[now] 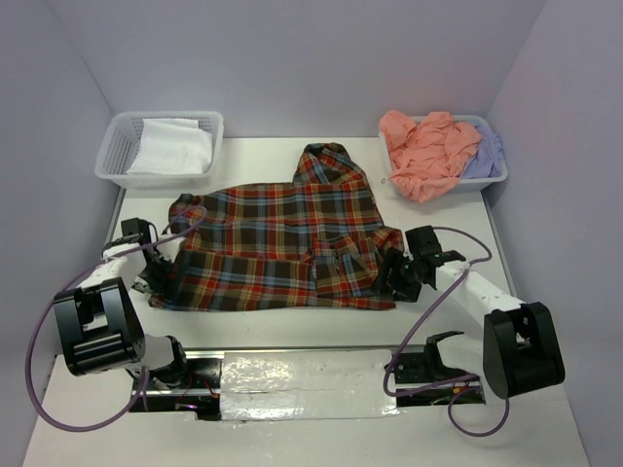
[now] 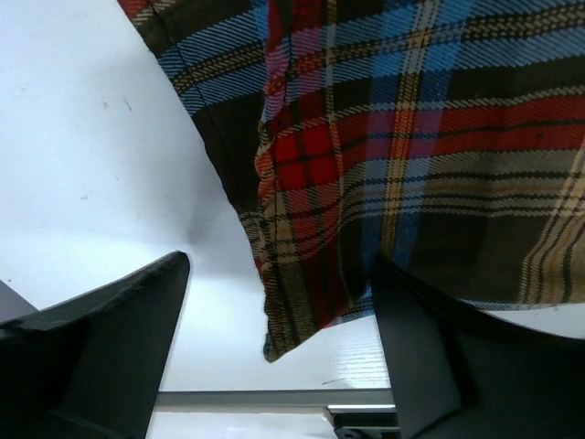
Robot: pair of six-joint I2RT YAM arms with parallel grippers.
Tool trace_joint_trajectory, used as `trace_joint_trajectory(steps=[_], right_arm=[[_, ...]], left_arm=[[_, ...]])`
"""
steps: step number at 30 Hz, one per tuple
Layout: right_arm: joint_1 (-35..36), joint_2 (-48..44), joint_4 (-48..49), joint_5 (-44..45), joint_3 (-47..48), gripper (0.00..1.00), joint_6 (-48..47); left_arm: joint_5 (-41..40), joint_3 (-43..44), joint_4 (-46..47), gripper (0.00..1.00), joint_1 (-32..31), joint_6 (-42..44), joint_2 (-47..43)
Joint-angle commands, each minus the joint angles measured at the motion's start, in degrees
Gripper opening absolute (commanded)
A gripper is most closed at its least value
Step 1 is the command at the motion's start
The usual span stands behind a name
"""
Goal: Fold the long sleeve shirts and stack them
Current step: Fold the shirt
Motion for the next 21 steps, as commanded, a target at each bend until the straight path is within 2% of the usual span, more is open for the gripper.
trace_joint_trajectory(steps=[1, 3, 4, 5, 6, 7, 8, 9, 11, 16, 21], right_arm=[[0.42, 3.55, 4.71, 0.98, -2.77, 0.73, 1.55], [0.51, 4.08, 4.98, 0.98, -2.69, 0.69, 1.65], [0.60, 4.00, 4.54, 0.72, -2.51, 0.55, 1.47], [0.51, 3.47, 4.02, 0.80, -2.25, 0.44, 1.29], [0.51, 2.69, 3.31, 0.89, -1.81, 0.31, 1.12], [0.51, 1.72, 1.31, 1.76, -1.55, 0.11, 1.03], [0.86, -0.81, -0.28, 3.16, -1.02, 0.04, 0.94], [2.25, -2.23, -2.47, 5.26, 0.81, 0.00, 0.85], [4.54, -5.48, -9.74, 11.31, 3.45, 0.00, 2.16], [14.38, -5.67, -21.53, 13.97, 10.48, 0.00, 7.17], [20.02, -8.74, -28.68, 15.05, 12.52, 0.00, 12.98]], left_arm=[[1.56, -1.51, 1.72, 0.85, 0.42, 1.04, 2.40], [5.77, -1.25, 0.58, 0.71, 0.24, 1.83, 1.79], [7.02, -1.34, -0.30, 0.53, 0.24, 2.19, 1.44], [8.25, -1.42, -0.83, 0.42, 0.24, 2.63, 1.00], [9.74, -1.43, -1.27, 0.22, 0.24, 3.41, -0.05], [10.19, -1.43, -2.49, 0.09, 0.33, 3.77, -0.49], [10.28, -1.16, -3.29, 0.00, 0.24, 3.77, -0.85], [9.93, -0.99, -4.42, 0.00, 0.33, 4.29, -1.63], [8.88, -0.37, -8.89, 0.00, 0.33, 5.26, -2.51], [0.46, 2.00, -17.08, 0.00, 0.33, 9.04, -7.00], [-0.45, 3.06, -25.68, 0.02, 0.07, 10.71, -7.27]])
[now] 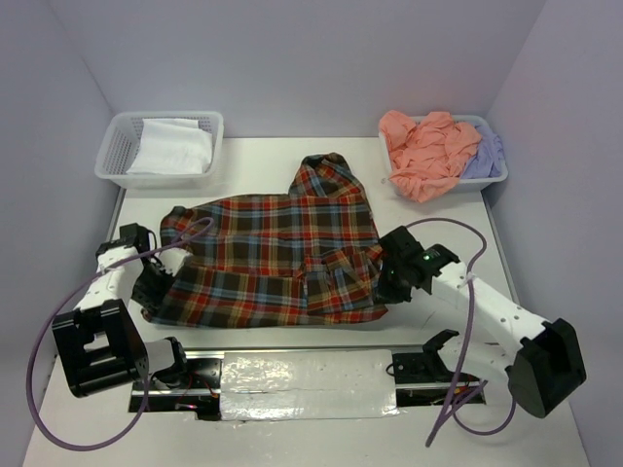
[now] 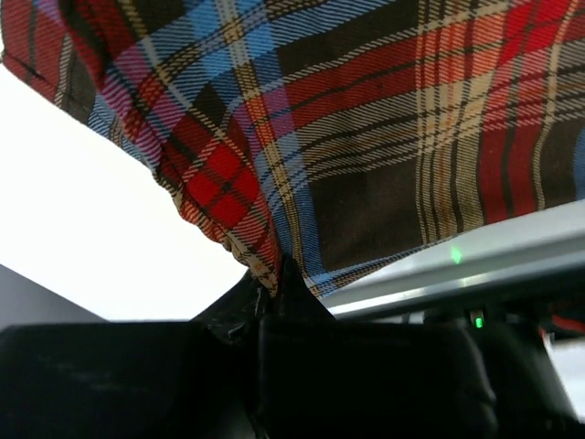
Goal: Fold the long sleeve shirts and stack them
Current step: Fold the shirt
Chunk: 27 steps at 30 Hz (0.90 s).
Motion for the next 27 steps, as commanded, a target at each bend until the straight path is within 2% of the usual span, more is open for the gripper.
trace_joint_trajectory(steps=[1, 2, 3, 5, 6, 7, 8, 9, 10, 11, 12, 13, 14, 15, 16, 18, 19, 20, 22, 23, 24, 25, 26, 27], right_arm=[[1.81, -5.39, -10.97, 2.71, 1.11, 0.00, 5.35], [1.90, -6.63, -11.86, 2.62, 0.76, 0.00, 6.40], [1.90, -7.69, -13.00, 3.32, 0.49, 0.00, 6.85], [1.90, -9.98, -16.16, 3.76, 0.93, 0.01, 7.20], [1.82, -10.25, -17.13, 3.77, 1.28, 0.25, 6.85], [1.90, -10.08, -18.71, 3.59, 1.80, 0.40, 6.42], [1.90, -9.64, -19.50, 3.68, 3.46, 0.59, 5.11], [1.90, -9.29, -21.17, 3.85, 4.61, 0.66, 4.31], [1.90, -8.33, -22.05, 5.33, 6.27, 0.76, 3.34], [1.82, -7.71, -22.93, 6.48, 10.64, 0.90, 1.16], [1.82, -7.09, -23.90, 7.71, 13.21, 1.00, -0.17], [1.90, -5.35, -24.78, 8.85, 16.19, 1.00, -1.49], [1.82, -4.37, -24.70, 10.34, 21.79, 1.00, -4.37], [1.82, -3.41, -23.92, 10.71, 24.28, 1.00, -6.14], [1.73, -0.96, -20.43, 9.84, 26.57, 1.00, -10.25], [1.29, 4.47, -13.84, 7.64, 32.11, 0.96, -16.31], [0.77, 6.34, -11.02, 5.98, 35.09, 0.76, -18.61], [0.15, 8.71, -8.99, 3.44, 36.77, 0.03, -19.59], [-3.18, 15.57, -4.76, 0.71, 41.59, 0.00, -21.79], [-4.24, 17.85, -3.35, -3.40, 43.10, 0.00, -22.24], [-6.42, 21.96, -0.99, -4.49, 44.42, 0.05, -22.07], [-7.23, 23.92, 0.16, -5.02, 46.61, 0.22, -21.98], [-7.76, 28.03, 1.48, -3.89, 47.76, 0.51, -22.15], [-7.94, 30.42, 1.67, -2.49, 49.25, 0.60, -23.28]], left_arm=[[-1.65, 0.92, -9.42, 0.06, -0.09, 2.78, -0.71], [-1.64, 0.39, -10.12, 0.11, -0.26, 2.96, -0.71], [-2.43, 0.12, -10.56, 0.30, -0.35, 2.09, -0.71], [-2.87, 0.99, -11.18, 0.47, -0.26, 1.46, -0.27], [-2.35, 1.96, -12.23, 0.62, -0.35, 2.25, 0.08], [-2.00, 4.66, -15.11, 0.72, -0.26, 3.21, 0.34], [-2.69, 6.61, -16.10, 0.79, -0.18, 4.27, 0.87], [-3.05, 8.89, -16.89, 0.84, -0.17, 4.80, 1.05], [-2.88, 14.91, -18.64, 0.89, 0.00, 5.41, 1.40], [-2.00, 18.89, -19.52, 0.99, 0.35, 5.94, 2.36], [1.22, 22.84, -20.23, 0.99, 0.44, 5.95, 3.15], [3.95, 31.06, -21.02, 0.99, 0.53, 5.86, 3.94], [7.29, 35.06, -21.72, 0.99, 0.70, 5.86, 5.78], [14.89, 38.15, -21.30, 0.99, 0.79, 5.34, 6.58], [18.62, 41.92, -18.94, 0.99, 0.97, 4.29, 7.80], [24.87, 41.79, -13.76, 0.99, 0.88, 2.09, 8.69], [25.60, 41.26, -10.86, 0.97, 0.79, -1.92, 10.09], [26.12, 40.91, -5.61, 0.85, 0.79, -3.44, 11.15], [25.95, 40.11, -0.66, 0.67, 0.79, -9.13, 14.74], [27.00, 40.37, 1.80, 0.64, 0.79, -10.04, 16.33], [28.14, 40.72, 2.78, 0.66, 0.79, -10.66, 17.73], [29.11, 40.81, 3.83, 0.70, 0.27, -11.80, 20.45], [28.86, 40.99, 5.50, 0.81, -0.17, -11.98, 21.78], [28.16, 40.90, 6.47, 0.86, -0.70, -11.81, 22.92]])
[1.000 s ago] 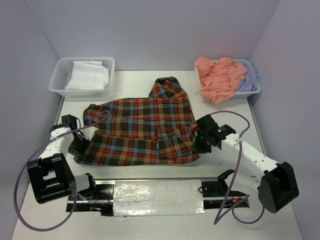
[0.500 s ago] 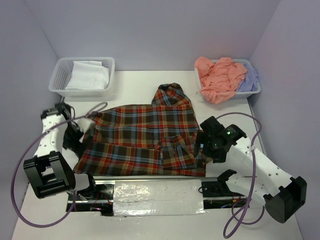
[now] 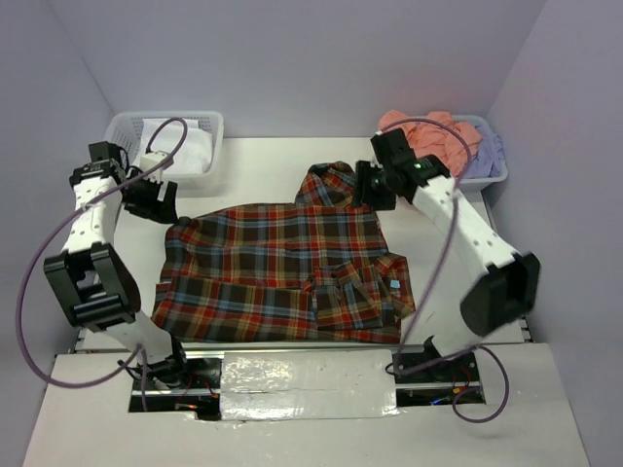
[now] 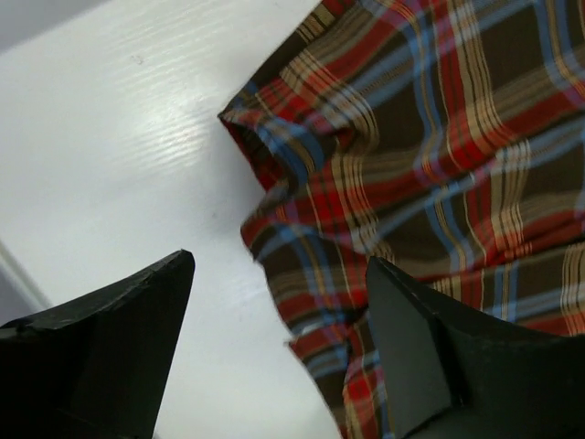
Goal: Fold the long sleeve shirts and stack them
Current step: Fold the shirt
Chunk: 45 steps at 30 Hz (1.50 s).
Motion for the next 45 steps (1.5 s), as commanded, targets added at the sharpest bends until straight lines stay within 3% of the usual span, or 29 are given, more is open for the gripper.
trace_joint_trajectory(steps=[1, 6, 10, 14, 15, 17, 19, 20, 21, 22, 23, 24, 25, 30, 33, 35, 36, 37, 40, 42, 45], right_arm=[[-1.67, 7.92, 6.08, -0.06, 6.70, 0.71, -4.98], [-3.77, 26.02, 2.40, 4.35, 18.57, 0.73, -6.83], [-6.50, 39.80, -3.12, 7.42, 31.41, 0.76, -5.25], [-7.03, 46.59, -5.69, 10.94, 38.45, 0.79, -4.45], [-7.12, 47.66, -5.78, 11.12, 39.59, 0.80, -4.63], [-7.12, 50.12, -5.78, 10.95, 40.65, 0.81, -5.07], [-7.12, 51.70, -5.78, 10.95, 40.83, 0.74, -5.16], [-7.29, 51.89, -5.52, 10.86, 40.22, 0.61, -5.33], [-7.47, 51.97, -5.26, 10.68, 39.69, 0.49, -5.25], [-7.47, 51.71, -4.47, 10.16, 38.99, 0.38, -4.99], [-8.08, 51.36, -3.68, 9.72, 36.90, 0.26, -4.90], [-8.43, 50.93, -2.89, 9.28, 35.57, 0.04, -4.81], [-8.78, 49.96, -2.01, 9.19, 34.43, 0.00, -4.46], [-11.60, 42.69, 4.47, 10.33, 23.36, 0.00, -4.45], [-10.99, 39.51, 9.84, 4.37, 18.25, 0.00, -6.91], [-10.46, 39.49, 10.56, 1.28, 18.50, 0.00, -9.54], [-9.85, 39.76, 10.22, 0.06, 19.64, 0.17, -10.95], [-9.58, 39.93, 10.04, -0.39, 20.26, 0.27, -11.57], [-9.40, 38.45, 9.77, -2.06, 21.32, 0.51, -12.63], [-9.31, 35.39, 10.91, -3.55, 20.88, 0.56, -13.33], [-8.61, 30.19, 13.37, -4.87, 20.01, 0.59, -13.16]], left_arm=[[2.22, -0.47, 7.57, 0.90, -1.64, -4.68, 4.33], [0.71, -0.48, 14.87, 0.90, -2.00, -4.16, 8.99], [0.09, 0.59, 12.68, 0.88, -2.00, -4.07, 13.57], [-1.05, -2.40, 16.28, 0.83, -1.73, -7.14, 14.80], [-1.14, -2.84, 16.89, 0.78, -1.47, -8.36, 14.80], [-0.79, -3.81, 18.21, 0.59, -0.77, -9.34, 14.71], [-0.44, -4.60, 18.92, 0.36, -0.15, -9.52, 14.63], [-0.61, -4.78, 18.92, 0.26, 0.37, -9.43, 14.63], [-0.79, -4.87, 18.92, 0.09, 0.55, -9.43, 14.71], [-1.05, -5.13, 19.01, 0.00, 0.81, -9.34, 14.71], [-1.32, -5.31, 19.18, 0.00, 1.08, -9.17, 14.80], [-1.84, -5.57, 19.27, 0.00, 1.17, -8.91, 14.80], [-2.37, -5.92, 19.53, 0.00, 1.34, -8.38, 14.89], [-6.66, -7.85, 20.76, 0.00, 1.87, -6.71, 14.80], [-11.06, -8.12, 23.14, 0.00, 1.78, -6.88, 15.59], [-9.59, -7.16, 21.75, 0.00, 1.61, -5.92, 16.65], [-8.10, -6.63, 21.30, 0.00, 1.17, -5.65, 16.65], [-7.48, -6.71, 21.12, 0.00, 0.91, -5.39, 16.39], [-5.11, -7.77, 20.50, 0.24, 0.12, -3.99, 14.72], [-4.22, -8.73, 20.07, 0.38, 0.02, -3.54, 13.58], [-4.92, -9.61, 20.06, 0.41, 0.02, -3.37, 12.70]])
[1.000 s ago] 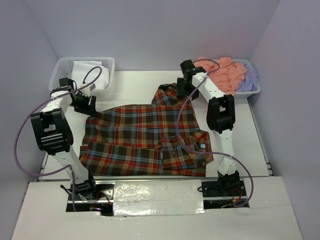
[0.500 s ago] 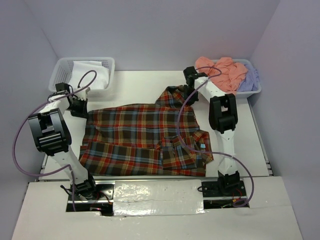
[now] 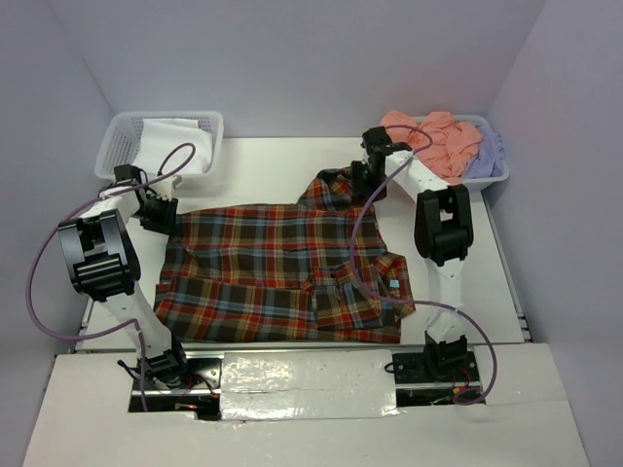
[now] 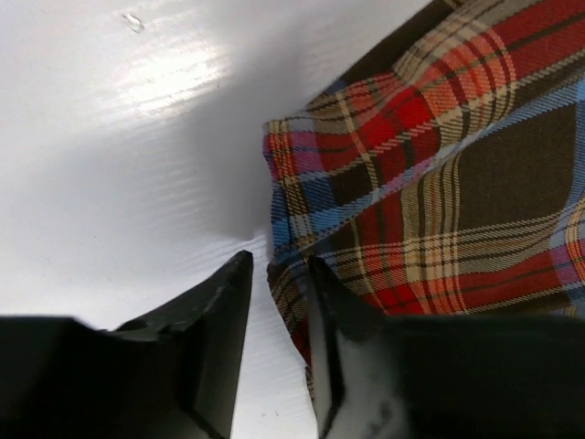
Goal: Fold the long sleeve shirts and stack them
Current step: Fold the shirt
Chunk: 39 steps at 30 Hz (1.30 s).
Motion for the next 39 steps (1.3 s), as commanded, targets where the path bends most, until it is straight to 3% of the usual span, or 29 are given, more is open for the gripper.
trace_joint_trajectory(steps=[1, 6, 12, 15, 19, 25, 31, 39], right_arm=[[1.55, -12.52, 5.62, -3.01, 0.55, 0.62, -1.25], [2.70, -13.16, 11.69, -8.20, 3.25, 0.69, 7.44], [2.35, -0.17, 1.87, -1.64, 23.43, 0.76, 18.34], [1.21, 5.03, -1.76, -0.91, 28.05, 0.76, 24.75], [0.67, 5.56, 1.84, -3.72, 23.32, 0.77, 32.14], [0.59, 5.39, 1.15, -3.73, 21.47, 0.77, 33.39], [0.50, 2.31, 4.65, -1.70, 12.68, 0.77, 34.00], [0.24, 8.37, 6.24, 1.99, 17.94, 0.78, 35.84]], left_arm=[[1.07, -1.13, -0.18, 0.44, -0.04, 1.57, -3.00], [0.37, -0.26, -1.75, 0.54, -0.04, 1.66, -2.13], [0.80, 3.43, -5.18, 0.64, 0.22, 2.37, -3.08], [0.72, 4.40, -5.97, 0.69, 0.31, 2.02, -3.97], [0.54, 7.39, -8.17, 0.69, 0.40, -0.09, -2.13], [1.42, 8.79, -8.09, 0.70, 0.22, -0.97, -0.10], [1.15, 8.09, -8.00, 0.70, 0.22, -0.71, 0.34], [2.30, 7.57, -7.74, 0.70, -0.04, -0.54, -0.45]])
